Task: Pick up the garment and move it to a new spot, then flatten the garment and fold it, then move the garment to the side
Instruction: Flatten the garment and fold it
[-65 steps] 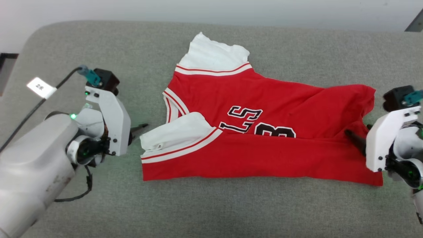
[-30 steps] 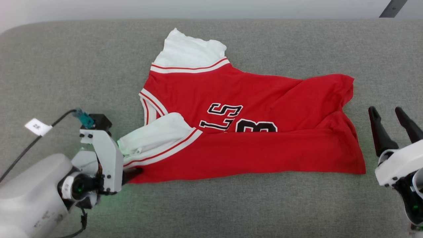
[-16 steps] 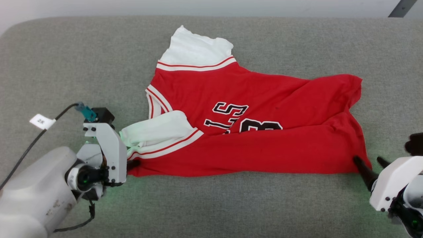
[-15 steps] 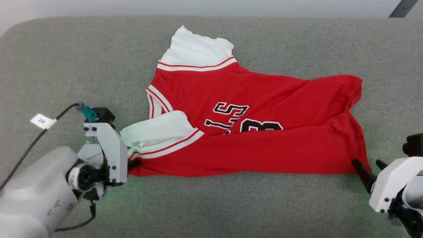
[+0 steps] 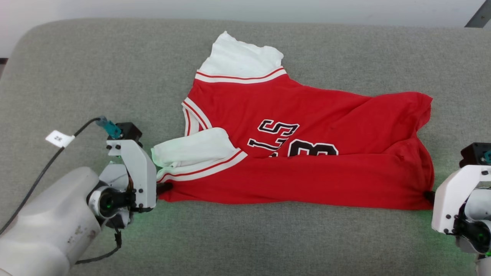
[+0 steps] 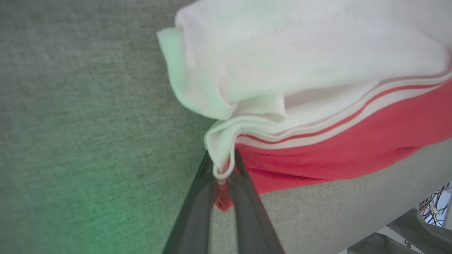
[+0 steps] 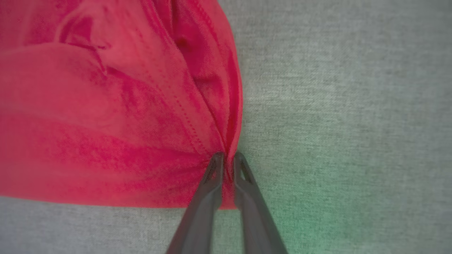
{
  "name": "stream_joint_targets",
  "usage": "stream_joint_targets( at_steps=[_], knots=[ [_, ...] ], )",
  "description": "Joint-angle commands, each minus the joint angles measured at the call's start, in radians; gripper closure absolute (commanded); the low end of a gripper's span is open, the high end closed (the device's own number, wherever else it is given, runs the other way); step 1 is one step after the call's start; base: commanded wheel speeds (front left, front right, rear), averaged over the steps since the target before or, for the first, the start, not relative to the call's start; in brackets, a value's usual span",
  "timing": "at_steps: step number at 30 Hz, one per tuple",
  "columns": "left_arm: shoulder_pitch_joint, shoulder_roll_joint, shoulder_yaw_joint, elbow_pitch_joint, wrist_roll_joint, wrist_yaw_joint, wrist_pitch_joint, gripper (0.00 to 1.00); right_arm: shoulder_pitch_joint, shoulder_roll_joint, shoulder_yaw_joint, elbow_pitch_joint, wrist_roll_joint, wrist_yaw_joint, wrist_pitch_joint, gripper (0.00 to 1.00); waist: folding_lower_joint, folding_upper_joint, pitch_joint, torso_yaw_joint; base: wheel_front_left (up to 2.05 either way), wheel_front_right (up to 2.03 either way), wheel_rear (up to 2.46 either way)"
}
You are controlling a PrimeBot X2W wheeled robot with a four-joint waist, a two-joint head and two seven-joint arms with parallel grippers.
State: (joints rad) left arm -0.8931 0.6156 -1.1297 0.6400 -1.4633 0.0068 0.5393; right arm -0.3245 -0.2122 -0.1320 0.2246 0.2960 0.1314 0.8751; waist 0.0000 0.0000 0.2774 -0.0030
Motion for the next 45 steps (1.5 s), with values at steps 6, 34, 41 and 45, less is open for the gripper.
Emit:
stream_joint_targets(
  at_steps=[6,34,41,45],
  knots=[
    [0.025,-0.025,-0.017,0.022,-0.012,0.006,0.017,1.0,0.002,-0.016,0.026,0.035,0.023,-0.002,0.065,1.0,0.0,0.0,-0.023,0.016,0.0,0.0,0.0],
    [0.164,0.201,-0.049,-0.439,-0.022,0.245,0.089,0.74,0.165,-0.116,-0.001,-0.238,0.112,-0.002,0.353,1.0,0.0,0.0,-0.034,0.036,0.0,0.0,0.0],
    [0.117,0.225,-0.032,-0.461,-0.002,0.259,0.092,0.0,0.143,-0.114,0.015,-0.229,0.115,-0.002,0.318,0.0,0.0,0.0,-0.042,0.029,0.0,0.0,0.0],
    [0.071,0.251,-0.021,-0.503,0.009,0.28,0.122,0.0,0.132,-0.117,0.016,-0.241,0.125,-0.002,0.307,0.0,0.0,0.0,-0.052,0.023,0.0,0.0,0.0]
  ],
)
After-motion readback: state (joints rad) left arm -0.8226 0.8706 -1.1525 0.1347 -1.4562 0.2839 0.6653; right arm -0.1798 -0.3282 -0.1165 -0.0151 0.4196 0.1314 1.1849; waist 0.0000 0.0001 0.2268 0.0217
